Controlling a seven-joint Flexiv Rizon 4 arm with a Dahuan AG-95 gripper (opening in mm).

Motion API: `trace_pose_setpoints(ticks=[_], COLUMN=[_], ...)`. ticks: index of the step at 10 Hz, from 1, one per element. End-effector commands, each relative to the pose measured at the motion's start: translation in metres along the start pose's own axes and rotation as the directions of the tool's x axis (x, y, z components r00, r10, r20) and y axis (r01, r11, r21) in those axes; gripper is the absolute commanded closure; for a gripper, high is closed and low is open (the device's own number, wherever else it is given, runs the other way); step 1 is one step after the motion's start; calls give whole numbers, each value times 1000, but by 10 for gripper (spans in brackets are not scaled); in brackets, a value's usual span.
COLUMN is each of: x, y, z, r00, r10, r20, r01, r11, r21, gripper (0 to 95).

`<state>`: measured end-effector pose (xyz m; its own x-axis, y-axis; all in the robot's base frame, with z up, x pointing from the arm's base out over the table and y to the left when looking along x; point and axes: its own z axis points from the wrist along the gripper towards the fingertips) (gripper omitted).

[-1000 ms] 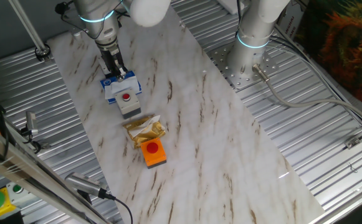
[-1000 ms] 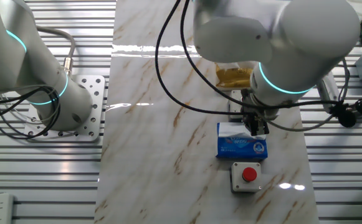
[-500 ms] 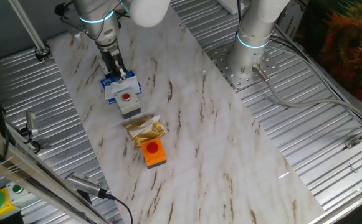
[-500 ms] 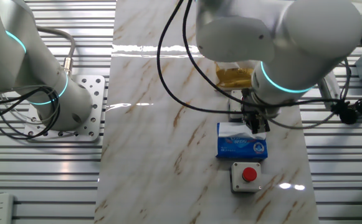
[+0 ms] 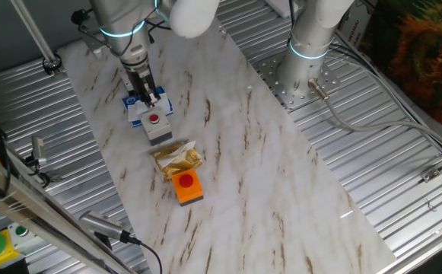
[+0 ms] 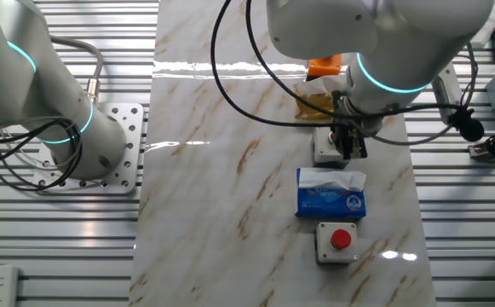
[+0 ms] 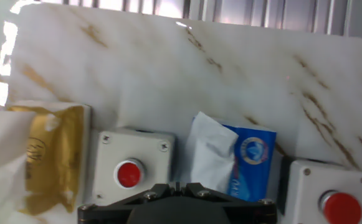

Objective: Press three buttons from left to right in sequence

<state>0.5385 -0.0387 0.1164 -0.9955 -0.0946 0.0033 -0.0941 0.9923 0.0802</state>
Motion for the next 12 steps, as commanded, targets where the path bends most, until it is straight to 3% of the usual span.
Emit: trace_pose_setpoints(ticks=[1, 6, 9, 12], x=[-3, -5, -5, -4], y=[4, 8, 8, 8], z=[-3, -4, -4, -4], r00=[1000, 1000, 995, 994], r10=[-1, 15, 102, 111], r20=[-3, 7, -4, -16], r01=[1, -15, -103, -111], r11=[1000, 999, 995, 994], r21=[-5, -36, -21, -4], gripper=[950, 950, 380, 380])
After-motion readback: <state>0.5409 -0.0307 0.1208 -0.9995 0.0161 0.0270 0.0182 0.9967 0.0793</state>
